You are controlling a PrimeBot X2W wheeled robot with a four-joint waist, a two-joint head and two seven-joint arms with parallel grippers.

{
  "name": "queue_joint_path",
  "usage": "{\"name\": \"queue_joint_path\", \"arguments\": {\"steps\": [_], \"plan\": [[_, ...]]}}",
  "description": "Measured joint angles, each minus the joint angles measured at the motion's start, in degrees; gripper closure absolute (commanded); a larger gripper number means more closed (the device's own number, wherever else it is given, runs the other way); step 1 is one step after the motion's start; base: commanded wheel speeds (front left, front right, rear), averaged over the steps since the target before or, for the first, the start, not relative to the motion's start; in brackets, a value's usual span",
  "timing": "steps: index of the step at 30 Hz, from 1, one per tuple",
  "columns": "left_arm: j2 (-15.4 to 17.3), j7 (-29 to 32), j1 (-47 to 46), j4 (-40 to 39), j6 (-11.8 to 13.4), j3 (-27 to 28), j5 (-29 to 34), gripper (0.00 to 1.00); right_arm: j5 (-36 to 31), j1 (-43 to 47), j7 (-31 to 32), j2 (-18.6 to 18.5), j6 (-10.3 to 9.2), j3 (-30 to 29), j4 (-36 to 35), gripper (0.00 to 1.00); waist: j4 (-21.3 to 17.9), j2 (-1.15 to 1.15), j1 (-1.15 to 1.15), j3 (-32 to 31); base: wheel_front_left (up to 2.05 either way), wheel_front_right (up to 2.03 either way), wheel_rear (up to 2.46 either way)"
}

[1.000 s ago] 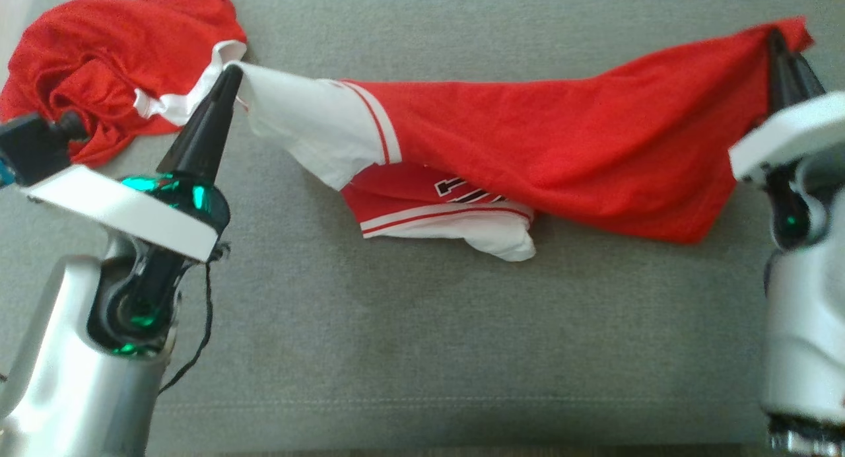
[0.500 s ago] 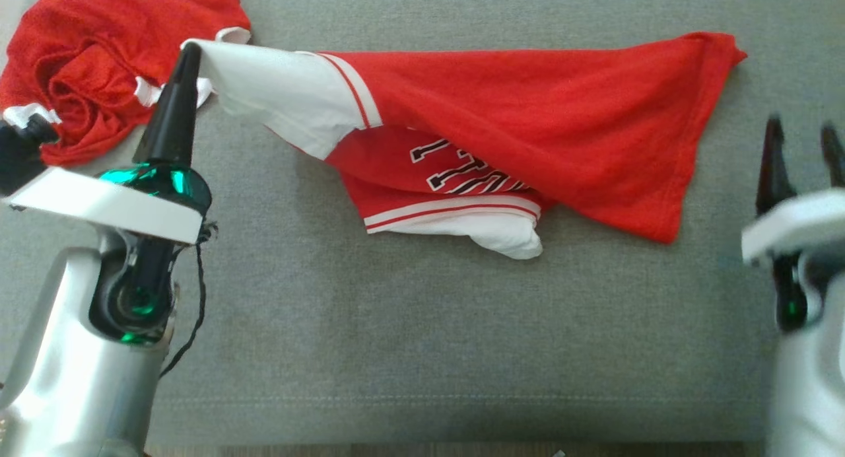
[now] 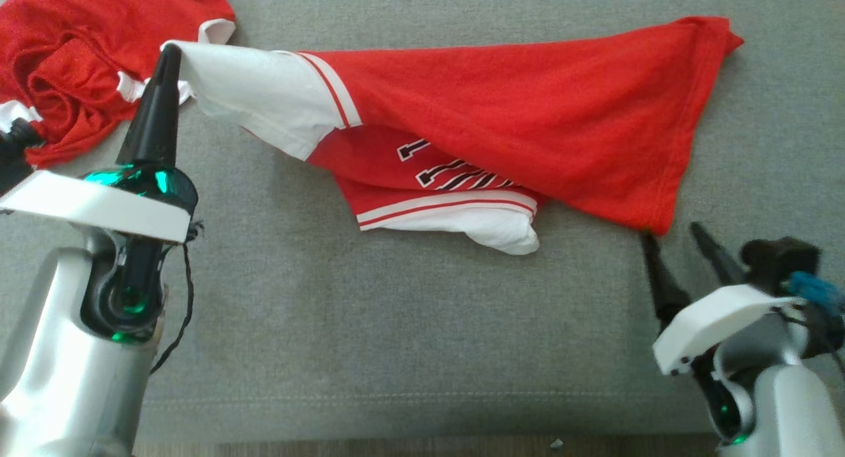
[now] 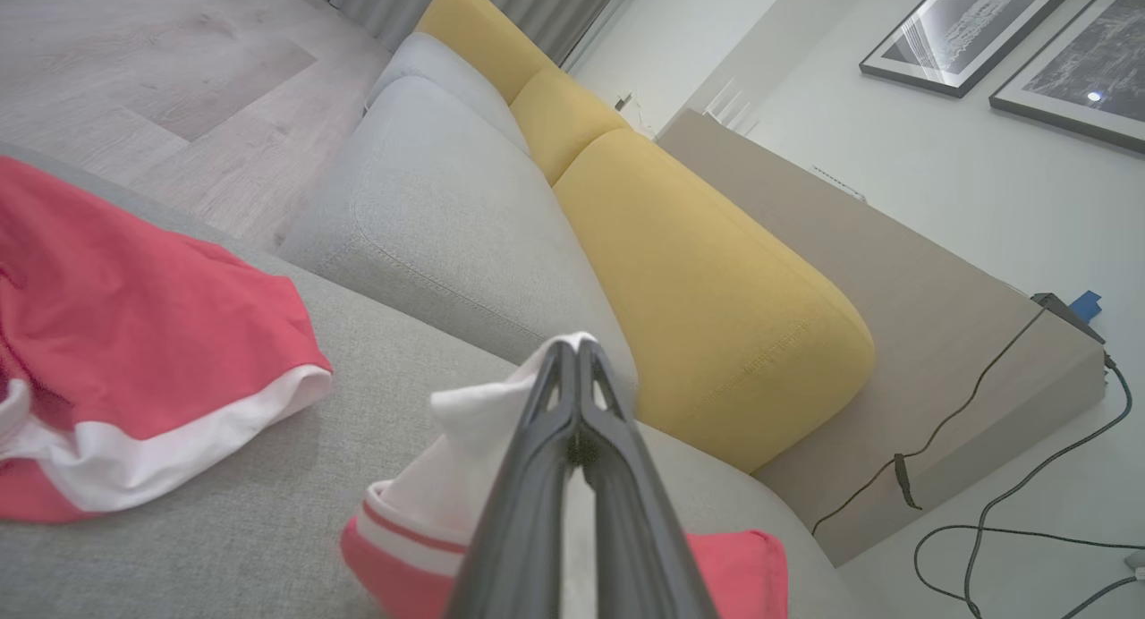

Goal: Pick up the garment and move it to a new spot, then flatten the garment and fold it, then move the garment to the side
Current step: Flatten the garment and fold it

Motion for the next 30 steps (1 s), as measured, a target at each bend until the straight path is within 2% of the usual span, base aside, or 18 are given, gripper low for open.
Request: {"name": "queue_joint_path", "arguments": {"steps": [7, 8, 9, 11, 12, 19, 24, 26, 30], "plan": [[0.4, 0.0, -1.7, 0.6, 0.0, -1.3, -0.1, 1.0, -5.7, -1.8, 1.3, 0.0, 0.0, 1.4, 5.8, 0.0, 1.1, 0.0, 0.0, 0.5, 0.0, 0.0, 0.0], [0.6, 0.0, -1.7, 0.7, 0.0, -1.3, -0.1, 1.0, -5.7, -2.6, 0.9, 0.0, 0.0, 1.5, 6.4, 0.04, 1.1, 0.0, 0.0, 0.5, 0.0, 0.0, 0.0], [0.7, 0.0, -1.7, 0.7, 0.0, -1.3, -0.2, 1.0, -5.7, -3.4, 0.6, 0.0, 0.0, 1.8, 7.0, 0.13, 1.1, 0.0, 0.0, 0.5, 0.0, 0.0, 0.0], [0.7, 0.0, -1.7, 0.8, 0.0, -1.3, -0.5, 1.0, -5.7, -4.5, 0.0, 0.0, 0.0, 2.5, 8.1, 0.65, 1.1, 0.0, 0.0, 0.3, 0.0, 0.0, 0.0], [0.8, -0.2, -1.7, 0.9, 0.0, -1.3, -0.6, 1.0, -5.6, -4.9, -0.3, 0.0, 0.0, 2.8, 8.6, 1.0, 1.1, 0.0, 0.0, 0.2, 0.0, 0.0, 0.0], [1.2, -0.5, -1.7, 1.5, 0.0, -1.6, -0.6, 1.0, -5.4, -5.3, -3.5, 0.0, 0.0, 2.4, 9.0, 1.0, 0.8, 0.0, 0.0, -0.9, 0.0, 0.0, 0.0], [2.7, 1.0, -2.1, 0.2, 0.0, -2.3, -1.0, 1.0, -1.4, -7.2, -4.2, -0.3, 0.0, -0.7, 0.9, 1.0, -0.1, 0.0, 0.0, -2.8, 0.0, 0.0, 0.0], [3.3, 1.8, -2.5, -0.7, 0.0, -2.5, -1.0, 1.0, -1.3, -8.4, -4.1, -1.0, 0.0, -1.3, -0.8, 1.0, -0.4, 0.0, 0.0, -3.2, 0.0, 0.0, 0.0], [5.0, 5.2, -7.3, -4.6, 0.8, -3.0, -0.7, 1.0, -0.4, -17.6, -3.0, -5.5, 0.0, -3.9, -4.0, 1.0, -2.1, 0.0, 0.0, -5.3, 0.0, 0.0, 0.0]]}}
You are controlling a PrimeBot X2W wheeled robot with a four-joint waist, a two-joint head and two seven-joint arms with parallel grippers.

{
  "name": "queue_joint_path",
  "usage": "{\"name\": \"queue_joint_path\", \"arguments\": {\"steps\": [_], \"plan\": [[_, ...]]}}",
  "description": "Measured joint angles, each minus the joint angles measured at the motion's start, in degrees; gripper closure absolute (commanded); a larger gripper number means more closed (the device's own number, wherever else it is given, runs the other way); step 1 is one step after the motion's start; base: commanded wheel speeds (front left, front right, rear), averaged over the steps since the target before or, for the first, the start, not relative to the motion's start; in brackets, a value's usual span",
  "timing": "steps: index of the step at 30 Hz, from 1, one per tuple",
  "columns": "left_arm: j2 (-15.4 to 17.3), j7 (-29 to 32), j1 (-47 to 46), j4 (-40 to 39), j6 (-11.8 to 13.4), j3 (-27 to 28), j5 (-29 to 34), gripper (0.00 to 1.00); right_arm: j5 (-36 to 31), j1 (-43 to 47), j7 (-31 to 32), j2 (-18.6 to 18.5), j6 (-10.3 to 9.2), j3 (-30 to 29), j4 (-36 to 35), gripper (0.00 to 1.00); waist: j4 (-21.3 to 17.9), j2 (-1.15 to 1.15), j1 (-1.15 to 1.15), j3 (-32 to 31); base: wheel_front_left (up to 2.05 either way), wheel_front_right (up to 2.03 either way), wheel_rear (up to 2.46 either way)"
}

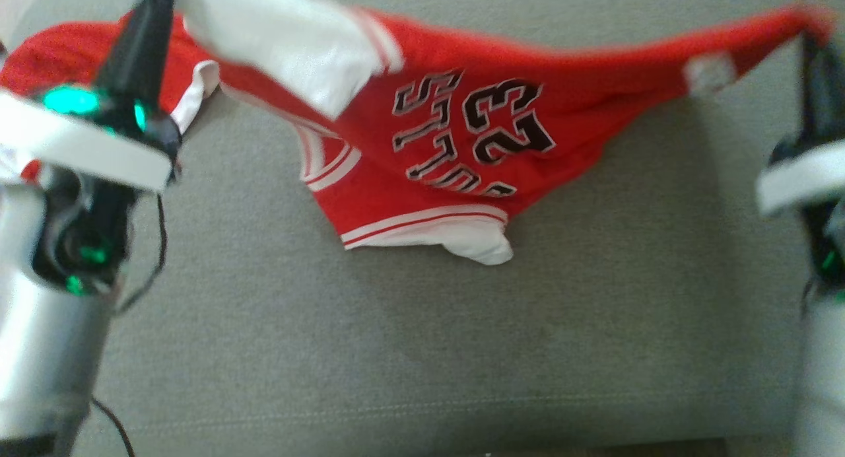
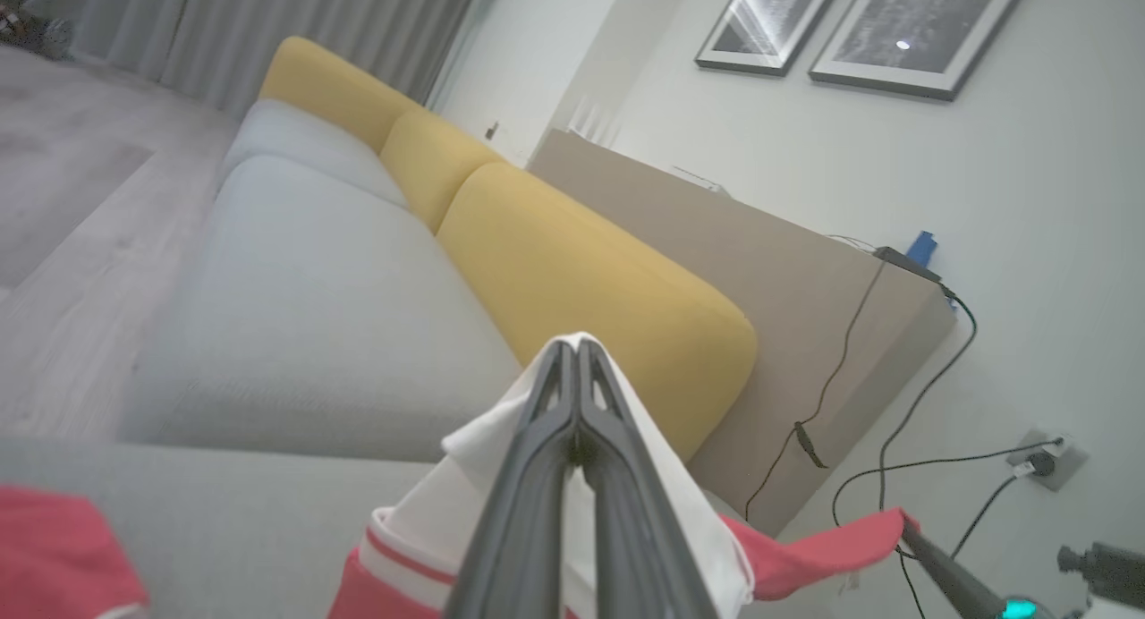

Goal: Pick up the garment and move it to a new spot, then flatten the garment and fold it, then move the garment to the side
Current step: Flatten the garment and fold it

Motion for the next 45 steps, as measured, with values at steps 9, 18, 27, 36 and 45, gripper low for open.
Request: {"name": "queue_joint_path", "arguments": {"steps": [9, 18, 27, 36, 45], "plan": [[1.7, 9.0, -18.7, -1.3, 3.8, -1.0, 2.1, 1.0, 5.0, -23.4, 5.8, -5.6, 0.0, 1.0, 10.0, 1.0, -3.0, 0.0, 0.0, -2.5, 0.0, 0.0, 0.0], [0.8, 11.3, -43.7, 15.6, 3.7, -3.5, 9.4, 1.0, 3.8, -45.1, 6.9, -5.6, 0.0, 4.1, 28.5, 1.0, -3.5, 0.0, 0.0, 4.4, 0.0, 0.0, 0.0], [-1.0, -4.9, -64.5, 30.4, 0.2, -5.9, 20.3, 1.0, -5.4, -64.1, -10.8, -2.8, 0.0, 0.3, 40.5, 1.0, -4.6, 0.0, 0.0, 14.9, 0.0, 0.0, 0.0], [-1.1, -12.6, -52.6, 28.3, -0.8, -13.0, 11.0, 1.0, -9.1, -60.6, -18.1, -3.3, 0.0, -0.4, 47.8, 1.0, -1.2, 0.0, 0.01, 20.4, 0.0, 0.0, 0.0], [5.8, -13.0, -15.5, 15.3, -0.8, -20.4, -5.3, 1.0, -2.3, -35.9, -19.1, -6.6, 0.0, -2.4, 45.9, 1.0, 0.8, 0.0, 0.0, 16.9, 0.0, 0.0, 0.0]]}}
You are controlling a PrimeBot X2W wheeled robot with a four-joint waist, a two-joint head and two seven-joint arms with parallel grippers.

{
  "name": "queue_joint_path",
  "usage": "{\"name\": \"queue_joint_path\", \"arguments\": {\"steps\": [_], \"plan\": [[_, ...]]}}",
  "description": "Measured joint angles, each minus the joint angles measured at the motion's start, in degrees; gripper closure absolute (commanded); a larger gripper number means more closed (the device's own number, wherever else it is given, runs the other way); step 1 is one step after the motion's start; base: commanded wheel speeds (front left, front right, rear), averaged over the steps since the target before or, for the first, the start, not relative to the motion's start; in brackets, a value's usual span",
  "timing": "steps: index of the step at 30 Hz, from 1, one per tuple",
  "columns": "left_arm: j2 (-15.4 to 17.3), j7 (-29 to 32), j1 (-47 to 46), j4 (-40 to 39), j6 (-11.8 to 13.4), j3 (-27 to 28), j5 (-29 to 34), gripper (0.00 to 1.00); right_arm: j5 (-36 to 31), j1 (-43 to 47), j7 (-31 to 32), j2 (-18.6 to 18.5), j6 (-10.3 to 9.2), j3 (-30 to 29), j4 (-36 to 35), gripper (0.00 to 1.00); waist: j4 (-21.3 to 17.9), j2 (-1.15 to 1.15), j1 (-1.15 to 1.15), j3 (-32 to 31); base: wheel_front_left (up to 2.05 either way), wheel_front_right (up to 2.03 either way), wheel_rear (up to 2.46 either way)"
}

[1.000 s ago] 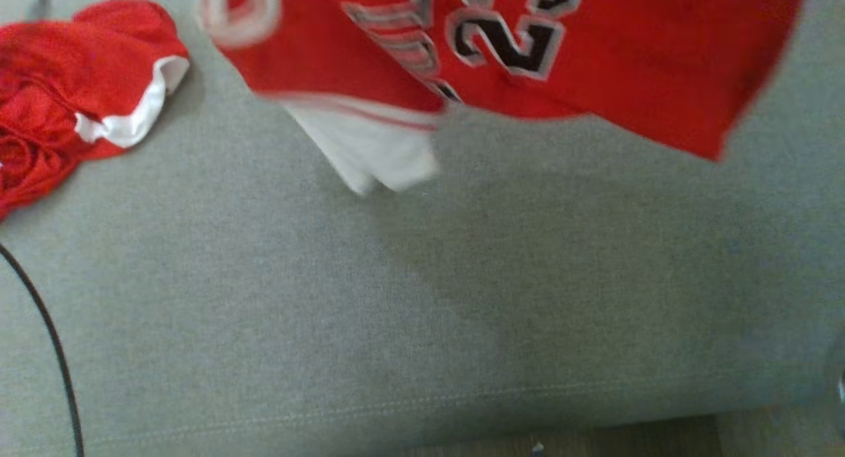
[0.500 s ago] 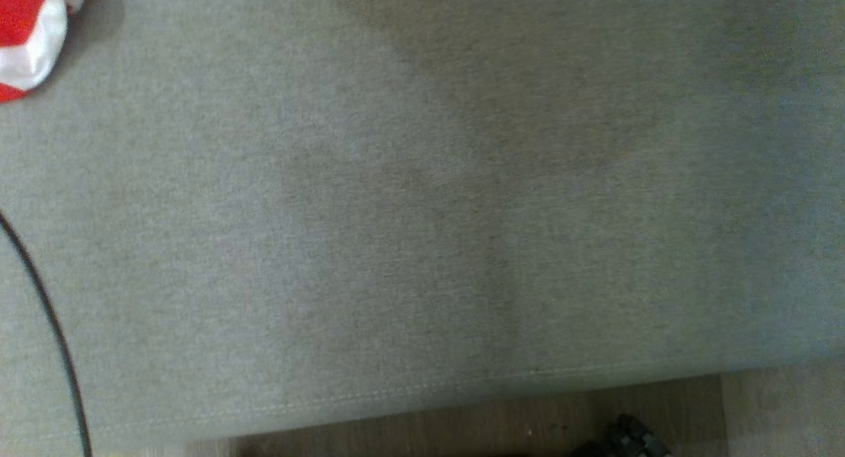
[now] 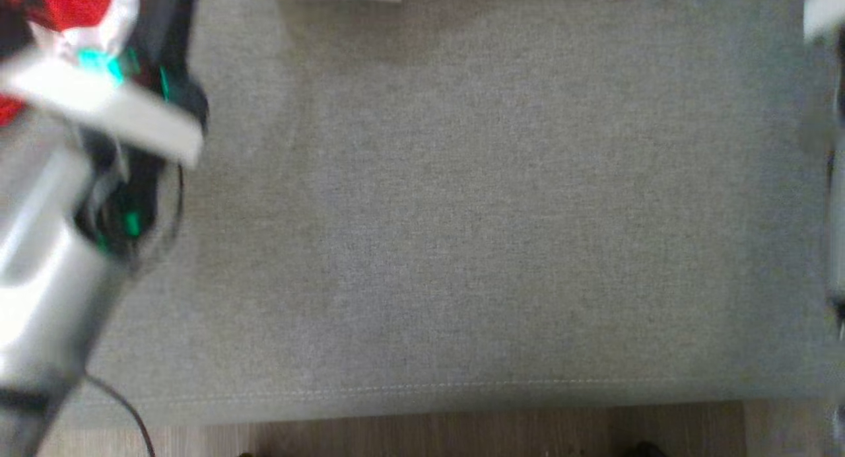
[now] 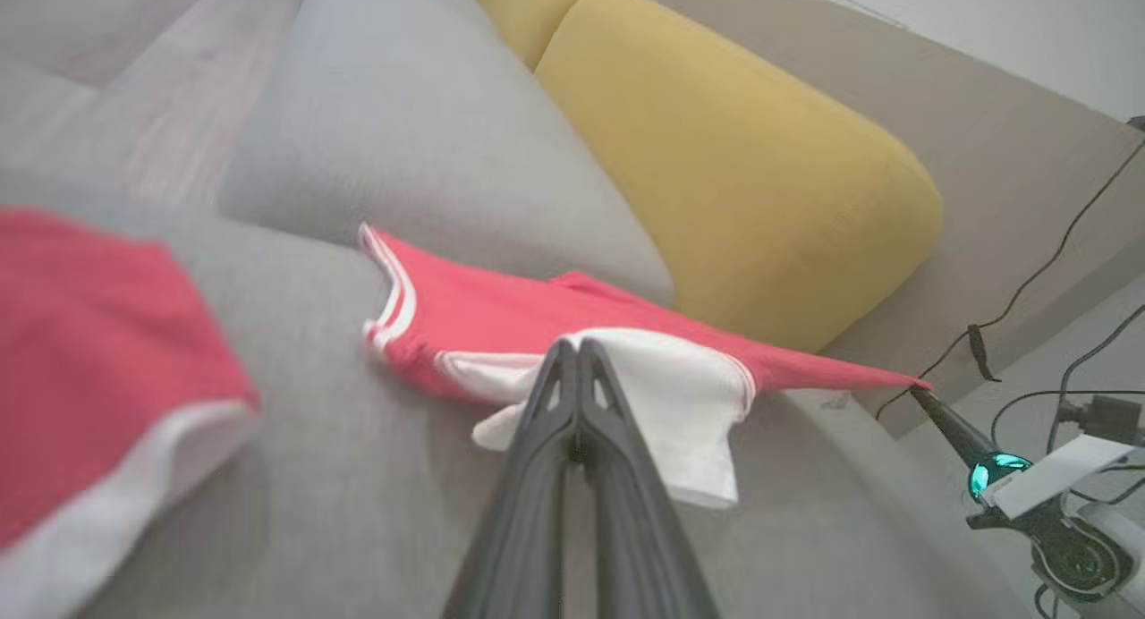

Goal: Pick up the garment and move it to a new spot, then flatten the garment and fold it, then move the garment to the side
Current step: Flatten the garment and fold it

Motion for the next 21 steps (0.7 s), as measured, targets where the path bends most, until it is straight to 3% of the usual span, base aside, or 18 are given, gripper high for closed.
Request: {"name": "queue_joint_path", "arguments": {"steps": [5, 13, 21], "plan": [[3.5, 0.2, 12.2, -6.0, 1.0, -1.2, -2.9, 1.0, 3.0, 14.2, 3.1, 0.3, 0.02, -2.3, -9.5, 1.0, 0.1, 0.0, 0.0, -2.9, 0.0, 0.0, 0.0], [8.3, 0.0, 28.8, -19.6, 9.0, -0.9, -6.9, 1.0, 4.4, 41.6, 14.8, 6.3, 0.16, -6.3, -36.7, 1.0, -1.5, 0.0, 0.0, -7.9, 0.0, 0.0, 0.0], [11.9, -0.6, 43.7, -34.9, 17.4, 1.9, -9.6, 1.0, 3.7, 59.3, 25.1, 10.3, 0.16, -9.3, -55.8, 1.0, -3.4, 0.0, -0.01, -10.8, 0.0, 0.0, 0.0]]}}
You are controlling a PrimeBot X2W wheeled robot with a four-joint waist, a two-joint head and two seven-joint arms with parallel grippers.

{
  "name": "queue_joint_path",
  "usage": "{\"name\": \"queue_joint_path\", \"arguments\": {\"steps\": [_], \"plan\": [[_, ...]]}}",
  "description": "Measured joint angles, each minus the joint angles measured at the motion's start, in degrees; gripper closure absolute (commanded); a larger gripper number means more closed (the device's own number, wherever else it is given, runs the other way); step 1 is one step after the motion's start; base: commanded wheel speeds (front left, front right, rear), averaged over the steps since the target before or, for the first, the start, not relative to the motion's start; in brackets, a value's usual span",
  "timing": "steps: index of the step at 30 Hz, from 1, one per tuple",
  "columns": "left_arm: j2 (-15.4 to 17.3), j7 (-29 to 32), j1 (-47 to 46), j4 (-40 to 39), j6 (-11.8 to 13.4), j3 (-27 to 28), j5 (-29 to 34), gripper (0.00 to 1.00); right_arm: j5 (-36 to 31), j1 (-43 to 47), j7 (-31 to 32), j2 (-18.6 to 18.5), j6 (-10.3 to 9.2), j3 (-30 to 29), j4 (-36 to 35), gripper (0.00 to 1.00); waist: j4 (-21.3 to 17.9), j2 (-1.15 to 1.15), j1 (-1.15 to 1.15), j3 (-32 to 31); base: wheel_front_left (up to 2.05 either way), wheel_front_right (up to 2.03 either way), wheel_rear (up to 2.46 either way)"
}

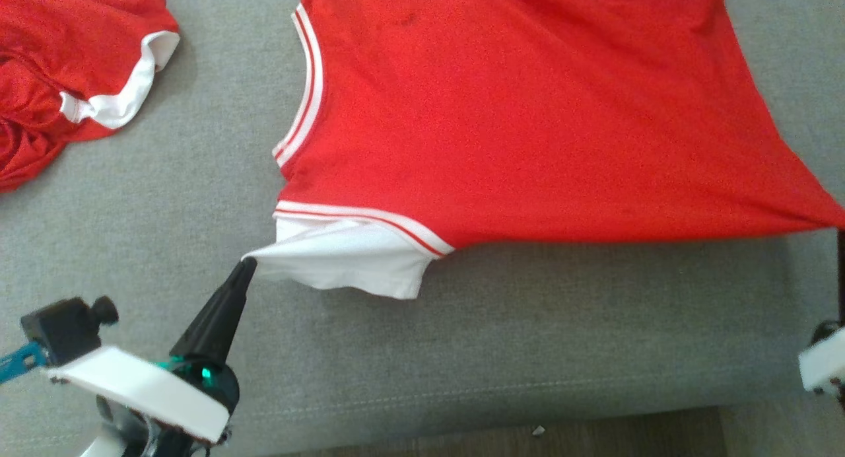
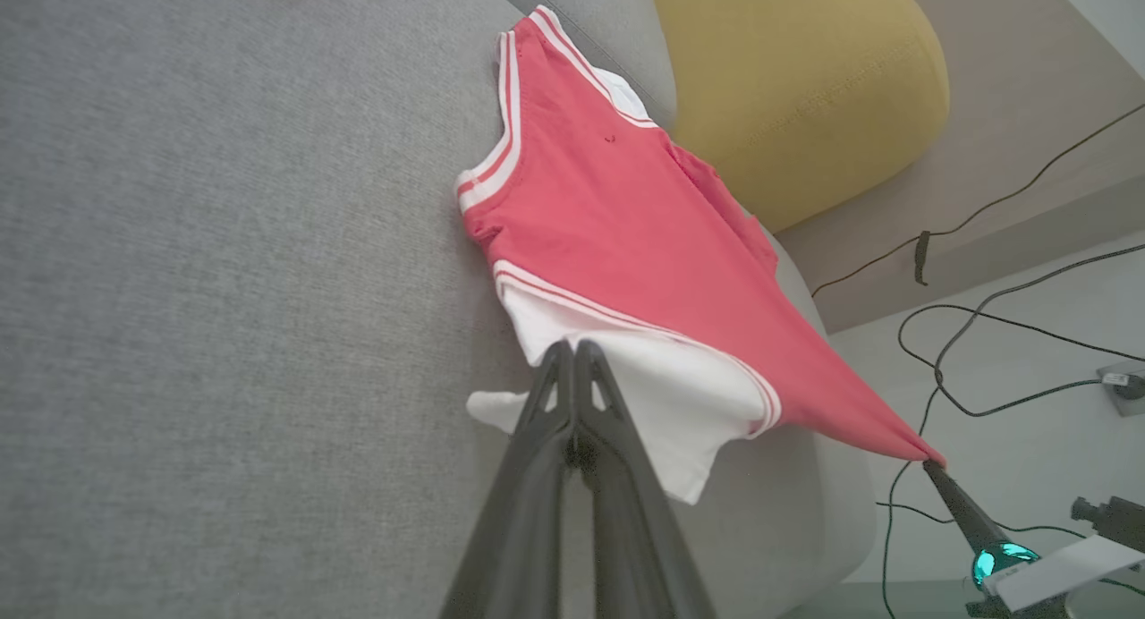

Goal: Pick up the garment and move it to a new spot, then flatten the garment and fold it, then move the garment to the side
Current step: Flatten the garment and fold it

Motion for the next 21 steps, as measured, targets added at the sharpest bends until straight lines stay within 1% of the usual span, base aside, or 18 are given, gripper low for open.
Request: {"name": "queue_joint_path", "arguments": {"steps": [2, 4, 7, 9, 12, 15, 21], "plan": [[0.6, 0.0, 1.4, -2.7, 1.4, 0.5, -0.8, 1.0, 0.0, 1.7, 1.5, 0.4, 0.0, -0.5, -1.9, 1.0, 0.0, 0.0, 0.0, 0.2, 0.0, 0.0, 0.0], [1.0, 0.5, 1.7, -4.6, 2.1, 0.8, -1.5, 1.0, 0.0, 1.9, 2.7, 0.5, 0.0, -0.6, -2.7, 1.0, 0.1, 0.0, 0.0, 0.3, 0.0, 0.0, 0.0], [1.0, 1.9, 1.0, -5.8, 2.4, 0.9, -2.2, 1.0, 0.0, 1.4, 4.1, 0.5, 0.0, -0.7, -2.5, 1.0, 0.4, 0.0, 0.0, 0.2, 0.0, 0.0, 0.0], [0.8, 2.7, -0.2, -5.6, 2.3, 0.8, -2.2, 1.0, 0.0, 0.2, 4.6, 0.4, 0.0, -0.7, -0.6, 1.0, 0.5, 0.0, 0.0, -0.1, 0.0, 0.0, 0.0], [0.1, 3.3, -3.2, -4.1, 2.3, 0.6, -2.1, 1.0, 0.0, -2.4, 4.8, 0.2, 0.0, -0.5, 2.8, 1.0, 0.8, 0.0, 0.0, -0.5, 0.0, 0.0, 0.0], [-1.4, 3.4, -5.9, -2.0, 2.3, 0.5, -1.7, 1.0, 0.0, -4.9, 4.4, -0.5, 0.0, -0.5, 5.6, 1.0, 1.0, 0.0, 0.0, -0.6, 0.0, 0.0, 0.0], [-4.6, 4.4, -12.8, 5.1, 0.4, 0.1, -0.5, 1.0, 0.0, -11.6, 3.5, -1.5, 0.0, 0.3, 11.7, 1.0, 1.1, 0.0, 0.0, 0.1, 0.0, 0.0, 0.0]]}}
